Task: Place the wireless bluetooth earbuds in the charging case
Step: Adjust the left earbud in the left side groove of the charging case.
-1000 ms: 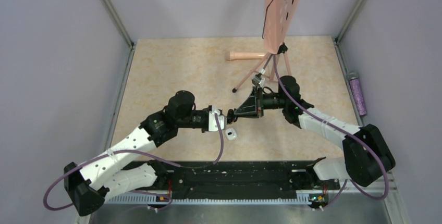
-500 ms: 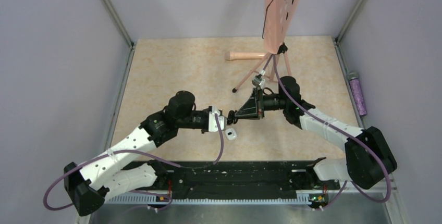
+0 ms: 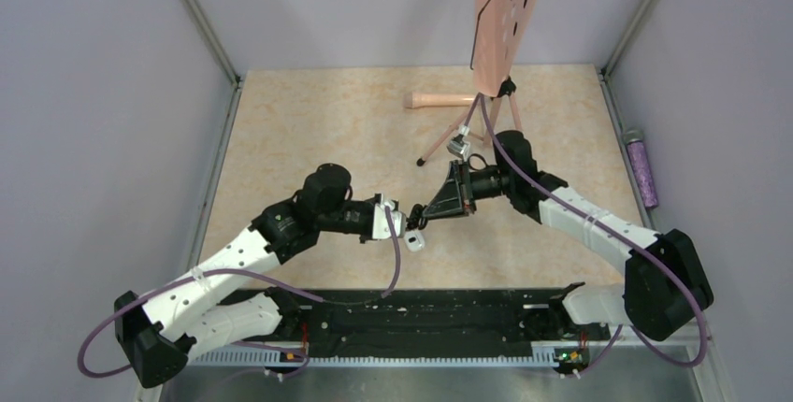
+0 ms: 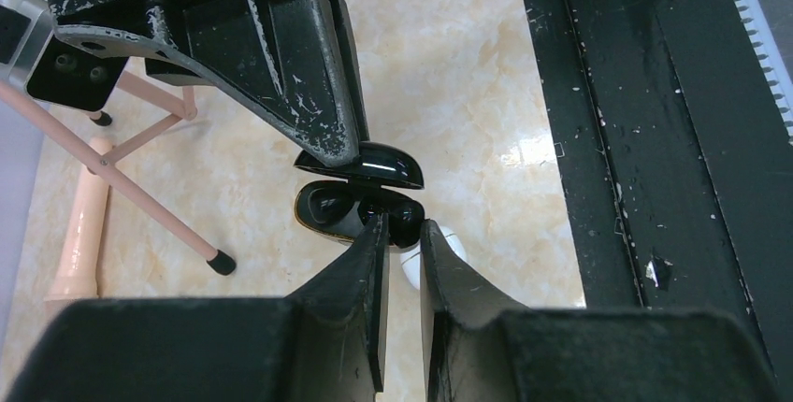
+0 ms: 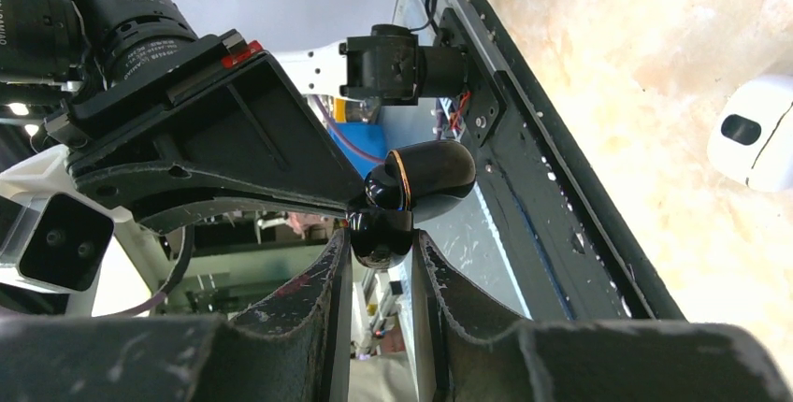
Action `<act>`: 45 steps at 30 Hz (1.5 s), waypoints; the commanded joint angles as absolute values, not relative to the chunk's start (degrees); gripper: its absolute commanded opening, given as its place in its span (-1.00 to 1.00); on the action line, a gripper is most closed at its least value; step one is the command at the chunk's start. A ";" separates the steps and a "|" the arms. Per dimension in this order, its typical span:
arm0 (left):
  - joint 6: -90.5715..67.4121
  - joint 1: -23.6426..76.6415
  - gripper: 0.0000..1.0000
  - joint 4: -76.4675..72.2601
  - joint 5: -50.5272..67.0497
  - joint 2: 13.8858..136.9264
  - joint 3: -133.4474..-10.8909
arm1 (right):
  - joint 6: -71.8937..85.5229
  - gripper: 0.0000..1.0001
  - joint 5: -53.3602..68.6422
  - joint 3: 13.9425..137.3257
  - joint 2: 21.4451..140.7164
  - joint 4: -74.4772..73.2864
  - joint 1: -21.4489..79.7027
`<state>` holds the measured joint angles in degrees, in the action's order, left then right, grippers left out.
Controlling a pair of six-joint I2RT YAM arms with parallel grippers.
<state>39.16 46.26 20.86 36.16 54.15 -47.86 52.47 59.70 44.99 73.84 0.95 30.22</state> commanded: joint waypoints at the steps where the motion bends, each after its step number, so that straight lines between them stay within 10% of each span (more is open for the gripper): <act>1: 38.61 46.39 -1.00 18.39 38.40 52.28 -50.87 | 50.71 -1.00 58.16 46.27 73.17 -0.67 30.23; 26: 36.45 46.39 -1.00 13.62 36.11 50.18 -47.58 | 65.63 -1.00 58.74 37.36 73.84 20.87 30.24; 45: 57.13 46.27 -1.00 37.73 52.04 57.52 -58.04 | 20.20 -1.00 68.93 52.91 83.52 -23.90 30.25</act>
<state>51.79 46.24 33.45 44.75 54.74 -55.44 33.19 64.90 48.99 81.93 -13.04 30.22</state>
